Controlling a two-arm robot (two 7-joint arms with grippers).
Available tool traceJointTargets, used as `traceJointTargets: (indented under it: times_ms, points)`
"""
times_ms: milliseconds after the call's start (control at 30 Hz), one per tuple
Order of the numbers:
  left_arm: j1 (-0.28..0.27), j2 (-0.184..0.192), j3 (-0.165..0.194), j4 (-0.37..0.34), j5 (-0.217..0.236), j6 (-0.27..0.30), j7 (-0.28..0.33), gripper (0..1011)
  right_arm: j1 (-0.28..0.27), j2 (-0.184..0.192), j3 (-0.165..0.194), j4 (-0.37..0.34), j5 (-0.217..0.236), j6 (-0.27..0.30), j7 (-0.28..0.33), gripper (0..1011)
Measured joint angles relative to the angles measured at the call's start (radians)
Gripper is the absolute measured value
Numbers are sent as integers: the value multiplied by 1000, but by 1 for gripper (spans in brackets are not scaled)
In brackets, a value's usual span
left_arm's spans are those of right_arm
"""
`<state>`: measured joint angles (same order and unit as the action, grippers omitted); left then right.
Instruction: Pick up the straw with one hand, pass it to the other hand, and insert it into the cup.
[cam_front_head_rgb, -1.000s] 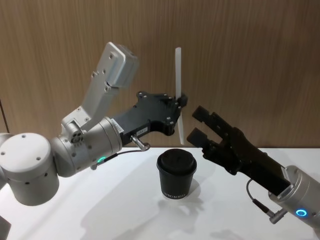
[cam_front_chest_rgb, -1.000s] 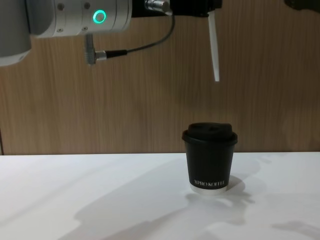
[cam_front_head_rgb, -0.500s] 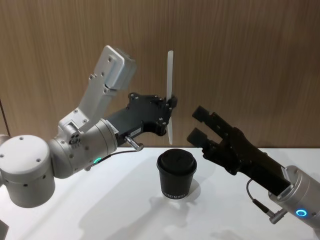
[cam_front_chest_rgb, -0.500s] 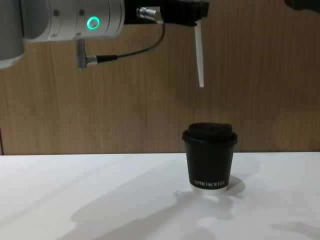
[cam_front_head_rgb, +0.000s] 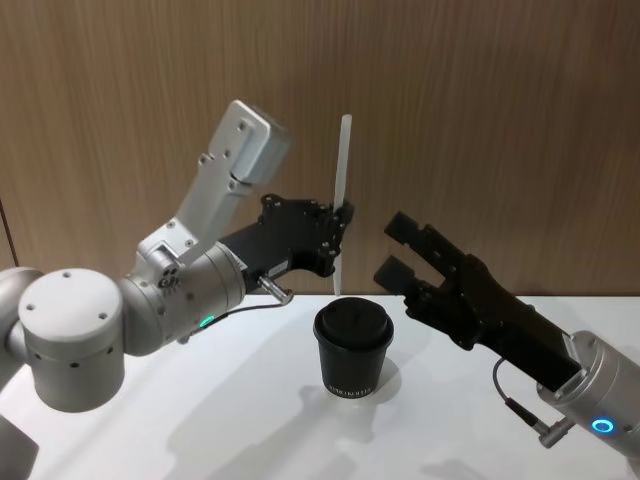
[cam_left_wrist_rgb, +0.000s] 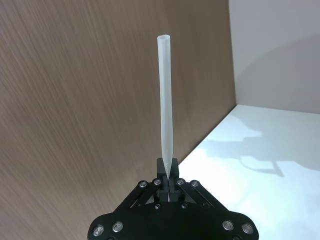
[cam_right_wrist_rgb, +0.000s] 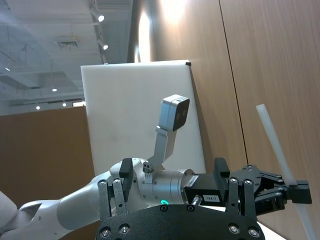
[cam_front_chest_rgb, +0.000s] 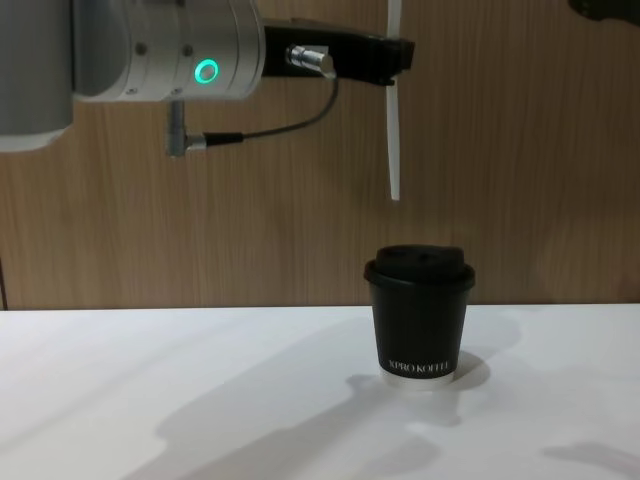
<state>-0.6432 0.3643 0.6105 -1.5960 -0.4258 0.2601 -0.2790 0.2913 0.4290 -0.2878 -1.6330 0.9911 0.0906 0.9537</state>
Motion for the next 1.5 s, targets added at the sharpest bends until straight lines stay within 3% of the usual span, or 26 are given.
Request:
traceJointTargets:
  times_ms: [1500]
  points:
    - [-5,-67,4,73,55,49,18,7,0,0,0,0,0,0,0,1001]
